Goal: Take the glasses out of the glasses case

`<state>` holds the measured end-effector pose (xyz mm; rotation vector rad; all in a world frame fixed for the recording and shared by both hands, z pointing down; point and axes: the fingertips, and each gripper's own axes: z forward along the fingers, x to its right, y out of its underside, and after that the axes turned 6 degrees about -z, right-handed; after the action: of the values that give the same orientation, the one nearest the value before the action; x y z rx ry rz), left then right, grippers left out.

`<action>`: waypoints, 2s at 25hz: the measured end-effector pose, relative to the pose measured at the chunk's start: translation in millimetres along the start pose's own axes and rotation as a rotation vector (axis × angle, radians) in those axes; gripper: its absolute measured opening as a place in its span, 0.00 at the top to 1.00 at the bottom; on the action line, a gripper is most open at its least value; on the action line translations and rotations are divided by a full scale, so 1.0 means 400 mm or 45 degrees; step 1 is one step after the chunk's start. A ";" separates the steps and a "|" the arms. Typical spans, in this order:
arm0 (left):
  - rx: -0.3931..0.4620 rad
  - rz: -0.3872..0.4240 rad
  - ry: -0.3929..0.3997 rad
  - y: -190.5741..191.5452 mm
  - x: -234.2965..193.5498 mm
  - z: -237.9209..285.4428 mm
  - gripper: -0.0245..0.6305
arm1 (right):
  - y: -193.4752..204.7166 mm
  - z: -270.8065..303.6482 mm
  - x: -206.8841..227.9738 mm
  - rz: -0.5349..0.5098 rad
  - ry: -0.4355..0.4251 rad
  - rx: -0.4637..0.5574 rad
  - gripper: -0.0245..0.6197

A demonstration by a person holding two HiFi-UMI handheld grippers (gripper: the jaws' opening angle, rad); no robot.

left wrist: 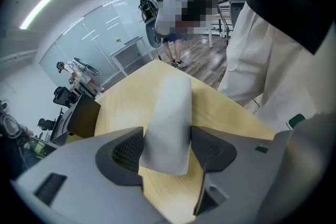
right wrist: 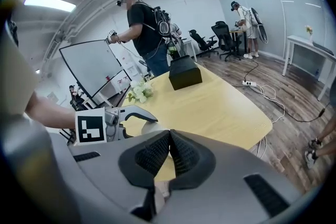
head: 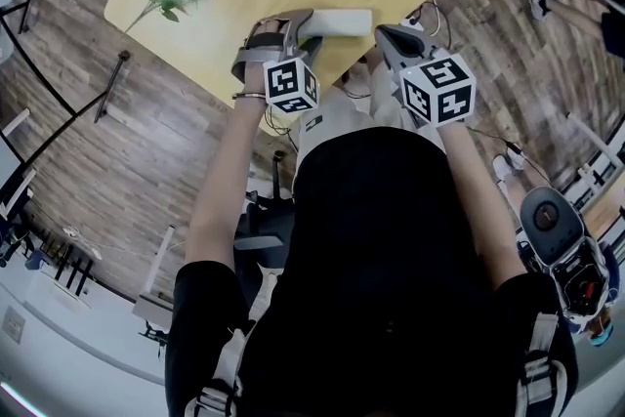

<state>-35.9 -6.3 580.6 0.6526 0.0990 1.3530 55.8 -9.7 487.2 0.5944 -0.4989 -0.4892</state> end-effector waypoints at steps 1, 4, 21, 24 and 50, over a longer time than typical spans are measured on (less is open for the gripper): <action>0.002 -0.006 -0.012 0.004 0.001 0.000 0.51 | 0.005 0.012 -0.001 -0.017 -0.002 -0.013 0.93; 0.008 -0.009 -0.048 0.015 0.006 0.003 0.51 | 0.021 0.046 0.004 -0.066 0.003 -0.052 0.93; 0.014 0.065 -0.200 0.012 0.020 -0.017 0.52 | 0.047 0.177 0.021 -0.234 0.021 -0.218 0.93; 0.016 0.078 -0.209 0.012 0.021 -0.021 0.52 | 0.050 0.182 0.020 -0.229 0.022 -0.220 0.94; 0.044 0.063 -0.243 0.011 0.026 -0.020 0.52 | 0.051 0.205 0.033 -0.147 0.008 -0.209 0.94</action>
<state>-40.6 6.8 579.3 0.8145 -0.0475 1.3320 25.5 -35.2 562.9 0.4688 -0.4154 -0.6318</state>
